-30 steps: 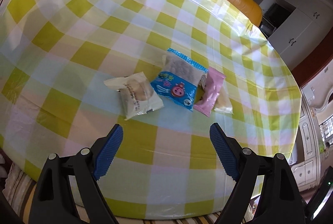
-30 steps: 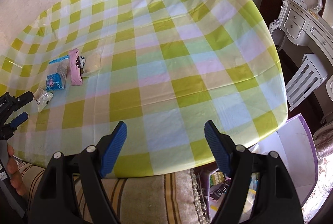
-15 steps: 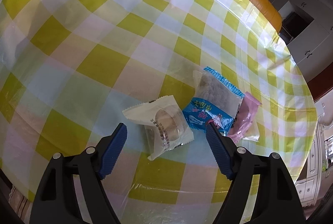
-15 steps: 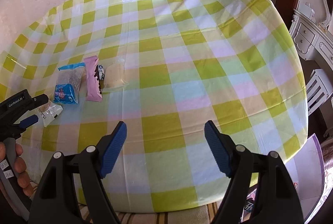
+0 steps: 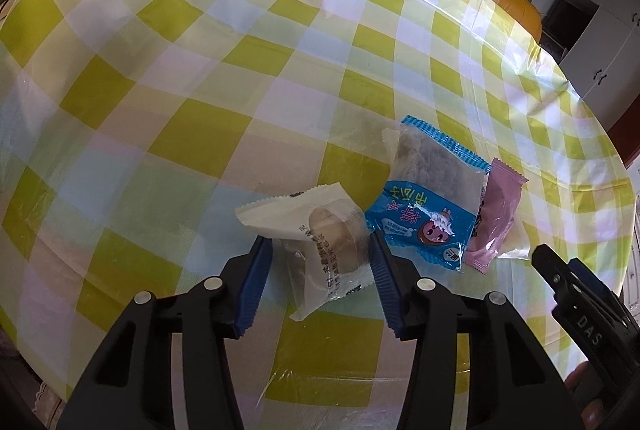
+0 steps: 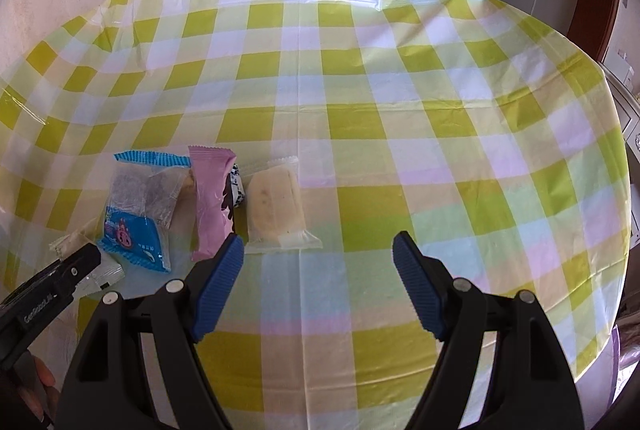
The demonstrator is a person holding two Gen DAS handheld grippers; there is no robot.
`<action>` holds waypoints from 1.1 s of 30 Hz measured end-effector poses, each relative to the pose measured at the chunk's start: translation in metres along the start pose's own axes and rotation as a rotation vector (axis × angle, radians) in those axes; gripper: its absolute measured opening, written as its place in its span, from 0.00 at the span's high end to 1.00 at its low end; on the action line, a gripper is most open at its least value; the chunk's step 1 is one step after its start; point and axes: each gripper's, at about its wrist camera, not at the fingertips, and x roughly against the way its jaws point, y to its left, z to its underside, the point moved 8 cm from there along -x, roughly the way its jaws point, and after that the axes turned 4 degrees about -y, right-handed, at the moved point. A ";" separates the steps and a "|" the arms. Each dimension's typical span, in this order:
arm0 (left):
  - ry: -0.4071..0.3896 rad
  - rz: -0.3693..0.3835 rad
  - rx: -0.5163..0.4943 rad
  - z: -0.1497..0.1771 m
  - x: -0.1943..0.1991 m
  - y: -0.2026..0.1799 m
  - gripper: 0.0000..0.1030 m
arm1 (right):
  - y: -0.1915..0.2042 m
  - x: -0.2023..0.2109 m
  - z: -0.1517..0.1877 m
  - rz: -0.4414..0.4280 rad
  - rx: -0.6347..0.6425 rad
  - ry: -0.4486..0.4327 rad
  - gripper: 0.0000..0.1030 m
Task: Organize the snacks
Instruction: 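Grasp the white bun pastry wrapper with left tool while right tool grasps the clear square cake bag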
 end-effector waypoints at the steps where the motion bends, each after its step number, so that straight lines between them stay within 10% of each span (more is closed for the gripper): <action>1: -0.004 0.002 0.004 0.000 0.001 0.001 0.62 | 0.003 -0.005 -0.001 -0.002 0.004 0.007 0.25; 8: -0.011 0.018 0.017 0.001 0.002 0.002 0.62 | 0.017 -0.037 -0.002 0.007 0.053 0.056 0.25; 18: -0.024 0.031 0.033 0.001 0.005 0.003 0.62 | 0.028 -0.053 -0.004 -0.042 0.060 0.076 0.62; 33: -0.069 0.050 0.008 0.002 0.025 -0.004 0.62 | 0.009 -0.010 0.026 -0.050 0.007 0.073 0.65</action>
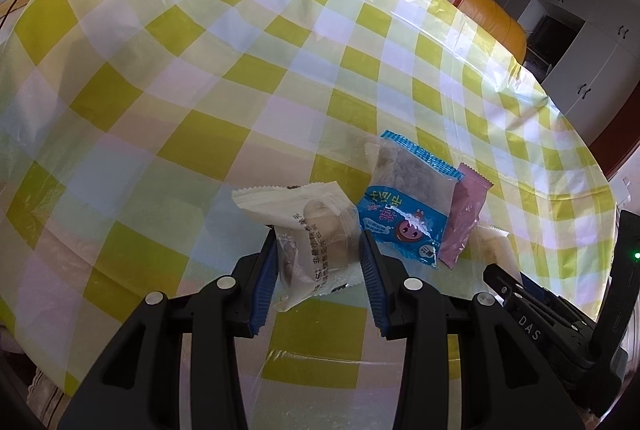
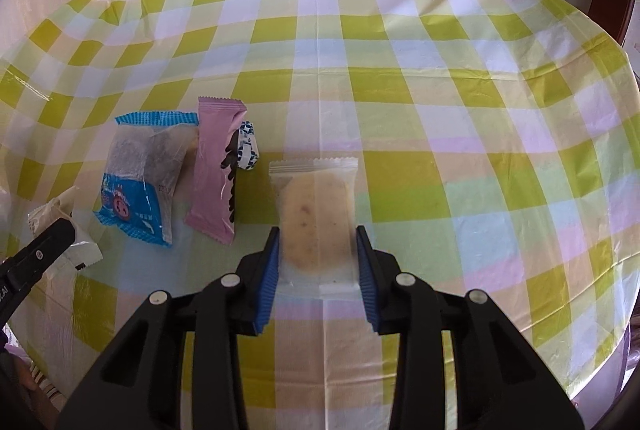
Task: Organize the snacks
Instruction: 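Grasp the white bun pastry wrapper with left tool while right tool grasps the clear square cake bag, then carry both snacks over the white box and open both tools to drop them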
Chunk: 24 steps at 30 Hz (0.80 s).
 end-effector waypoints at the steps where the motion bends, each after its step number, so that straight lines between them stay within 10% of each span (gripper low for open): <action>1: 0.000 0.005 -0.002 0.001 0.002 -0.002 0.62 | -0.002 0.005 0.003 0.002 -0.001 -0.003 0.65; 24: 0.072 0.207 -0.147 0.069 0.059 -0.101 0.62 | -0.076 0.094 0.066 0.029 -0.090 -0.030 0.65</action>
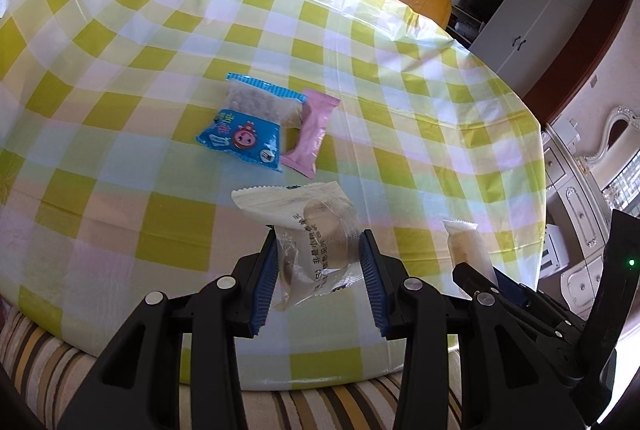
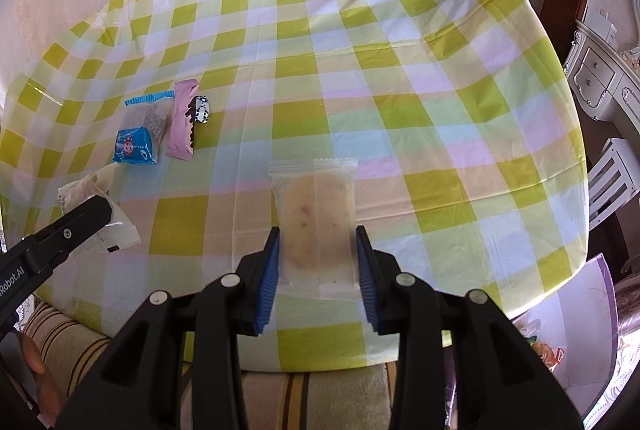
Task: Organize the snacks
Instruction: 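Carry both snacks over the white box and open both tools to drop them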
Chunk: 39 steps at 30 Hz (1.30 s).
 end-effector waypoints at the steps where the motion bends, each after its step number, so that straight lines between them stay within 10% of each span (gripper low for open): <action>1: 0.005 0.010 -0.010 0.003 0.001 -0.006 0.62 | -0.005 0.004 0.002 0.002 -0.003 -0.003 0.65; 39: 0.325 0.366 -0.292 0.121 -0.010 -0.193 0.62 | -0.209 0.059 0.079 0.325 -0.230 0.013 0.65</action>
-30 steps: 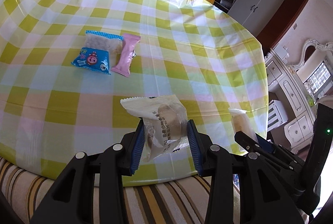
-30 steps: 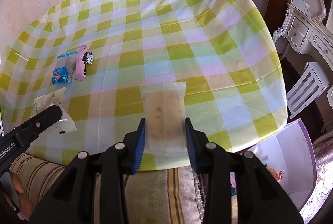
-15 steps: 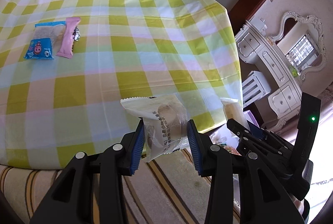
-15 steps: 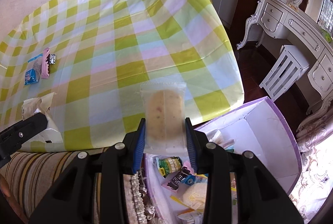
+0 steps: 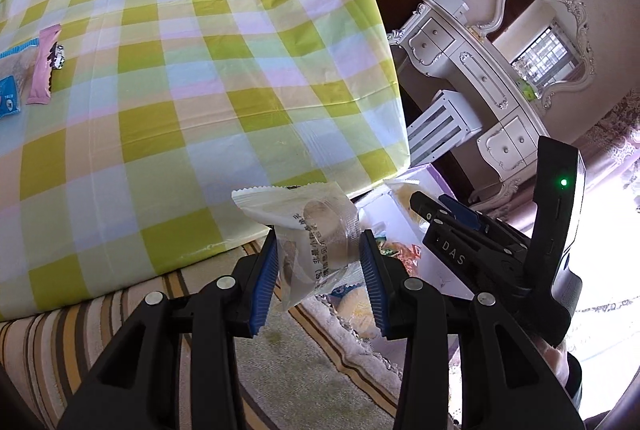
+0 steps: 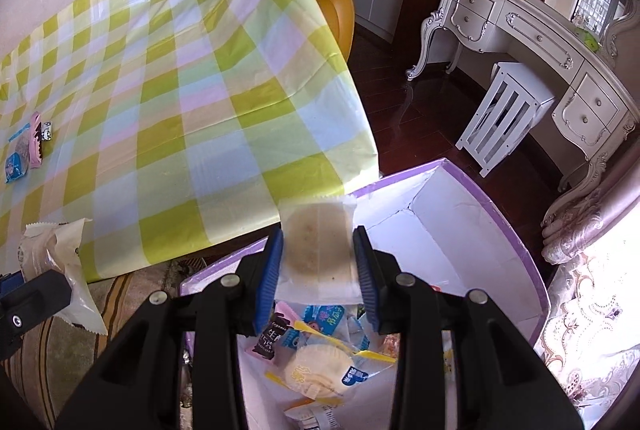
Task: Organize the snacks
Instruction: 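Carry both snacks over the white box and open both tools to drop them, then move both open tools back over the blue bag and pink bar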
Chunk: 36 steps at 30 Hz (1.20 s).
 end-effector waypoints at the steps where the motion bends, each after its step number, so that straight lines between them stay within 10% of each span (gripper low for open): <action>1: 0.005 0.011 -0.005 0.001 -0.001 -0.004 0.62 | -0.004 0.000 -0.001 0.008 -0.005 -0.002 0.65; 5: 0.027 0.076 -0.032 0.006 -0.005 -0.021 0.60 | -0.018 0.002 -0.005 0.051 -0.026 -0.018 0.65; 9: 0.046 0.116 -0.061 0.011 -0.009 -0.035 0.33 | -0.025 0.004 -0.007 0.085 -0.039 -0.034 0.32; 13: 0.036 0.114 -0.049 0.009 -0.007 -0.033 0.30 | -0.026 0.004 -0.008 0.093 -0.040 -0.038 0.27; 36: -0.092 -0.010 0.045 -0.022 0.022 0.025 0.30 | 0.010 0.008 -0.015 0.034 0.002 -0.040 0.25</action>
